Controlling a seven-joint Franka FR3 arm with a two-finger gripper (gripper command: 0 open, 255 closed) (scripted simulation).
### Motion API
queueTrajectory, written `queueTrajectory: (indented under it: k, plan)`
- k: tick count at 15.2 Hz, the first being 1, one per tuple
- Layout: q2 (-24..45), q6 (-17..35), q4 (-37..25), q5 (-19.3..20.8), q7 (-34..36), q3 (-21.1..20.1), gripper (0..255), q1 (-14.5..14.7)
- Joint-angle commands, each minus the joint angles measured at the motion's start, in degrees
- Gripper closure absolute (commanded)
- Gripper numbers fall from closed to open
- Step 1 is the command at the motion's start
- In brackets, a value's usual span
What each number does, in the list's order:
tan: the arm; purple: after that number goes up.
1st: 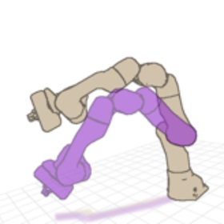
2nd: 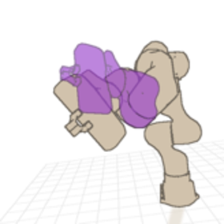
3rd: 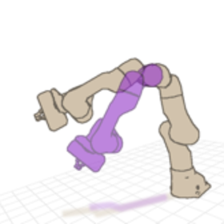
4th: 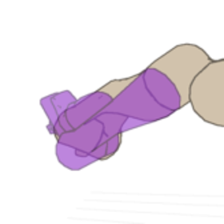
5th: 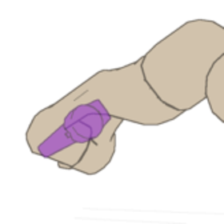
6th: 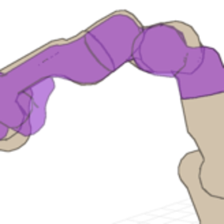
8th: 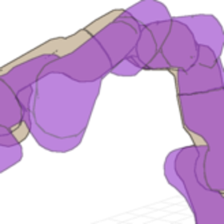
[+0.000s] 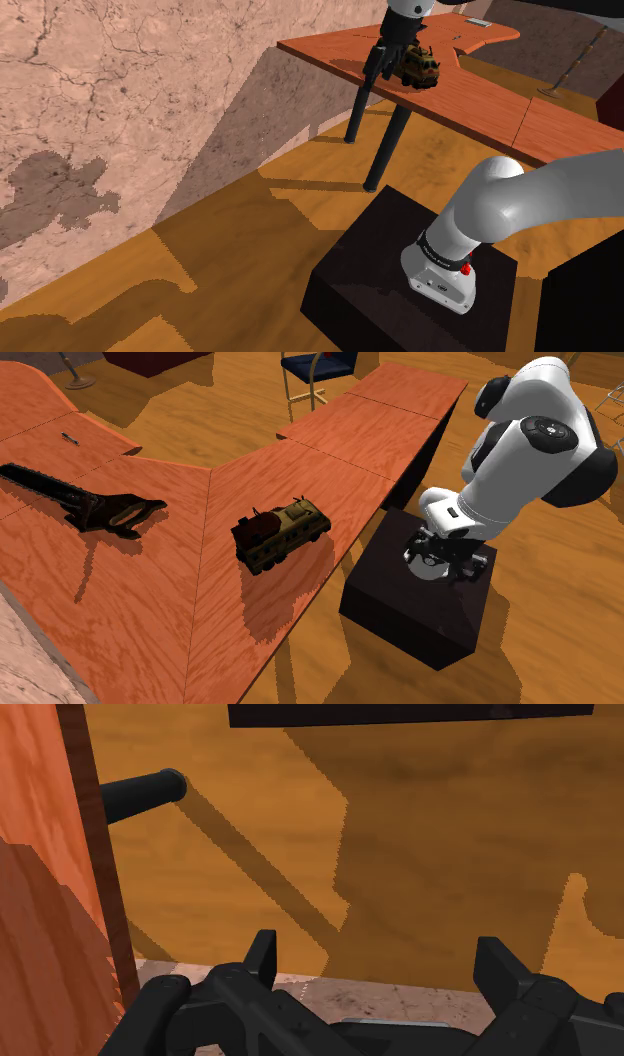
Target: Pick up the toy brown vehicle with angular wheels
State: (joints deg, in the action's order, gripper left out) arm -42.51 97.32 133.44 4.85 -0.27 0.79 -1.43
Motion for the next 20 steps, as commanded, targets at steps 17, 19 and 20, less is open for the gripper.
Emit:
queueTrajectory:
  k: [17, 19, 20]
  plan:
    - [27.4, -6.7, -29.7, 3.8, 0.7, 11.0, 0, -9.6]
    - [31.0, -8.2, -34.2, 3.6, 0.6, 12.5, 0, -10.7]
    - [32.8, -9.0, -36.6, 3.5, 0.4, 13.2, 0, -11.3]
